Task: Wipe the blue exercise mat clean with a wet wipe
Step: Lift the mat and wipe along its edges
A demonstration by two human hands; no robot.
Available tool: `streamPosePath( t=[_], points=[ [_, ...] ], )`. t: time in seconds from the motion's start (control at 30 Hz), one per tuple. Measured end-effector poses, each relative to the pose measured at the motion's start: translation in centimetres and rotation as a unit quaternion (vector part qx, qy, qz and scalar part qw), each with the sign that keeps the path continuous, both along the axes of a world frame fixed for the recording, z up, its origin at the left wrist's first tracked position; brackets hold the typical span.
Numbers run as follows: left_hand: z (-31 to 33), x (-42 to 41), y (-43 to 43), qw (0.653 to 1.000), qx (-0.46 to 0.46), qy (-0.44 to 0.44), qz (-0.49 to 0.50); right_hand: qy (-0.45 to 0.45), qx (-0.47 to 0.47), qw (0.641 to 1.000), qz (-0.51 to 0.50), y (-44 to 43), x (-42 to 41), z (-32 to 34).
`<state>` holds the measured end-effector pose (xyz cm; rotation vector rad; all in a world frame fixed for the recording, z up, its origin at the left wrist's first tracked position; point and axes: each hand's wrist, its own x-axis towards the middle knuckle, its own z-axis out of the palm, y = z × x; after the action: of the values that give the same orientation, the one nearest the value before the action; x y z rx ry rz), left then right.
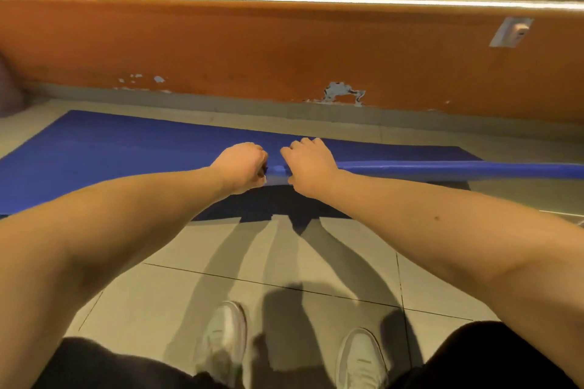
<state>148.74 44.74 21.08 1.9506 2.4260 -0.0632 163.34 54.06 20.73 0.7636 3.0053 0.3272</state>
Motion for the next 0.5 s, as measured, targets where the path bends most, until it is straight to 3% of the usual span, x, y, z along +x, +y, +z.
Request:
streamPosePath(
  t=[0.23, 0.5],
  points=[
    [0.2, -1.8, -1.4, 0.998, 0.041, -0.036, -0.020, -0.022, -0.015, 0.999, -0.046, -2.3, -3.9, -1.3],
    [-1.5, -4.5, -3.0, 0.987, 0.115, -0.115, -0.016, 0.072, -0.107, 0.987, -0.095, -1.4, -4.8, -1.4]
  ],
)
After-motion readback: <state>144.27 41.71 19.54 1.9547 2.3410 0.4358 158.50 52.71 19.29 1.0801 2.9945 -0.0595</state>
